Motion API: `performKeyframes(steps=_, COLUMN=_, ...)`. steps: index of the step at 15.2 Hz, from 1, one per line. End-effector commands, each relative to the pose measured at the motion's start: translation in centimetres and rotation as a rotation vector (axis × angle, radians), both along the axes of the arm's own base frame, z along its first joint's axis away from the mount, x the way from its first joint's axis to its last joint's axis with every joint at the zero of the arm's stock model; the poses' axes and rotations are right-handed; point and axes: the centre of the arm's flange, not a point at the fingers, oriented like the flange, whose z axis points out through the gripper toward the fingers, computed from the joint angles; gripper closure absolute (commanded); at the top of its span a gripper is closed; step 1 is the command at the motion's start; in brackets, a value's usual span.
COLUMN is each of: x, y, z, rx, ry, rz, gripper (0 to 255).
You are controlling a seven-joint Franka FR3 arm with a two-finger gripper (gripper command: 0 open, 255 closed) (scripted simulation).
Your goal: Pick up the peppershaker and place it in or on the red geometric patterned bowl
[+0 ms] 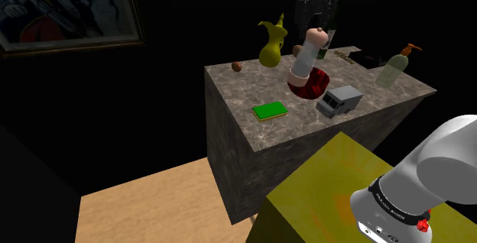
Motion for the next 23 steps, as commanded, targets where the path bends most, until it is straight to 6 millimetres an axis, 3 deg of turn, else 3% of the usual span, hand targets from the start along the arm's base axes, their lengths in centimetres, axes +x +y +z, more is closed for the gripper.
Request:
performKeyframes(steps=1, x=0.8, y=-2.4, z=0.7, rx=0.0, ry=0.0, rz=0.001, gripper=255)
performKeyframes(steps=18, x=7.7, y=-23.1, z=5.6, rx=0.0, ry=0.0, rz=0.001, gripper=255)
performKeyframes(steps=19, x=8.0, y=-23.9, z=5.8, rx=0.0, ry=0.0, rz=0.001, gripper=255)
performKeyframes(steps=23, x=8.0, y=-23.9, z=3.7, rx=0.0, ry=0.0, rz=0.001, gripper=255)
